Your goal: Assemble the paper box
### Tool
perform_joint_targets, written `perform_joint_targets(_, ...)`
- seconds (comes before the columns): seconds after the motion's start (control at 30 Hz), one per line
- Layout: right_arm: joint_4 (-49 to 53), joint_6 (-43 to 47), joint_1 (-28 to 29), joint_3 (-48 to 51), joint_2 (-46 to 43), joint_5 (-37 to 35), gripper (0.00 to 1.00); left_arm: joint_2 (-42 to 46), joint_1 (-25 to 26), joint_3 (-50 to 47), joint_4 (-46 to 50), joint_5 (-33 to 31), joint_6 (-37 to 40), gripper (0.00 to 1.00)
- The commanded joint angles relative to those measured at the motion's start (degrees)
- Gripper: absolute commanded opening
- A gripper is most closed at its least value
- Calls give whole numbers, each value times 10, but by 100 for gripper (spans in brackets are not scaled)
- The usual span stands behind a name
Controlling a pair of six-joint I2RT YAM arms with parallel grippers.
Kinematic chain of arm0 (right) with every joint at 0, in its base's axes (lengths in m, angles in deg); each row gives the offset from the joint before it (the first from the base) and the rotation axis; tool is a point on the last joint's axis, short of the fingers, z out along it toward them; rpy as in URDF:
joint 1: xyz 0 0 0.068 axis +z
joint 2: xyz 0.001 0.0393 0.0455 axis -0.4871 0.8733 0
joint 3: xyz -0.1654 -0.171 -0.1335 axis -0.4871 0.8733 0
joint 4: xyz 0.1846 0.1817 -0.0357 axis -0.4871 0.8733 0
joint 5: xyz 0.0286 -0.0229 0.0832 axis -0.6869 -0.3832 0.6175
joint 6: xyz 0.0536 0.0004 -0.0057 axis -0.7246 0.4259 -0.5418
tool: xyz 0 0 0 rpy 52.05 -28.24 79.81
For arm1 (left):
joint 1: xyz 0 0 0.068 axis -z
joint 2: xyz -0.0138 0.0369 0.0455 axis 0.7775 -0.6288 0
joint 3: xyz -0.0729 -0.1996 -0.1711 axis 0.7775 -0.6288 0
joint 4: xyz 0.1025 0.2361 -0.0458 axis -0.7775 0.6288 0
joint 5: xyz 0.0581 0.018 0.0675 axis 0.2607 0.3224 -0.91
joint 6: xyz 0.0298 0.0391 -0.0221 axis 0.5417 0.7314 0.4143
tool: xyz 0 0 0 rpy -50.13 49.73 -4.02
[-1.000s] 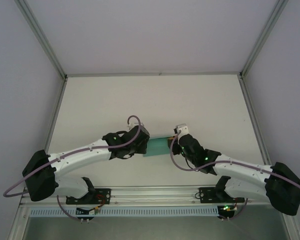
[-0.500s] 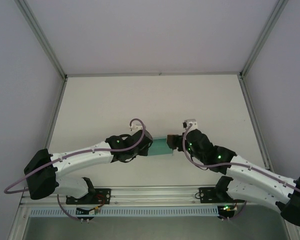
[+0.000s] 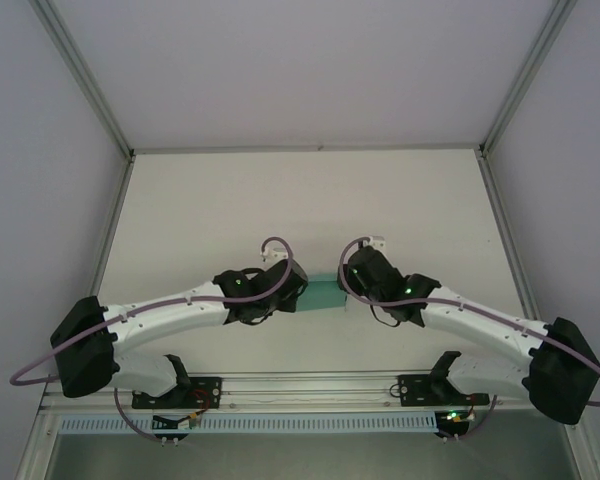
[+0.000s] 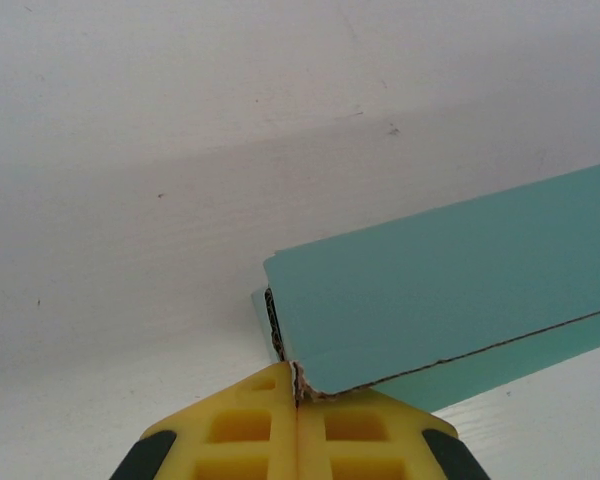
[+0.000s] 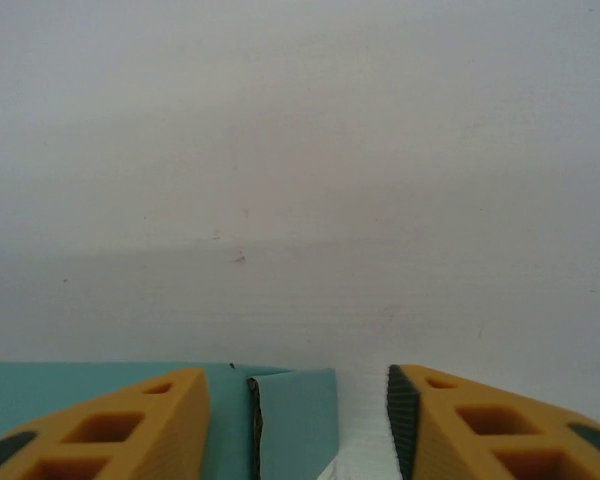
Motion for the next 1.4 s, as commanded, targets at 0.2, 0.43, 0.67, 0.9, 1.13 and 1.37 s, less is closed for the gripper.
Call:
perform_joint_targets(0.2, -9, -36, -1, 57, 18, 31, 38, 3, 3, 49, 138, 7, 72, 45)
perform_joint_targets(0.43, 0, -47, -1, 88, 15, 44, 35, 48, 3, 64, 179, 10, 87, 75)
perform_joint_targets(0.67, -41, -24, 0, 124, -6, 50, 35, 77, -39, 70, 127, 33, 46, 100)
perform_joint_targets(0.9, -49, -12, 0, 122, 8, 51, 35, 55, -115, 14, 7, 177, 57, 91)
perform_joint_targets(1.13, -63, -22, 0, 134, 20, 63, 35, 62, -140, -81, -83, 249, 33, 62)
perform_joint_targets(1.37, -91, -21, 0, 160, 32, 91, 35, 66, -149, -176, -177, 264, -12, 40)
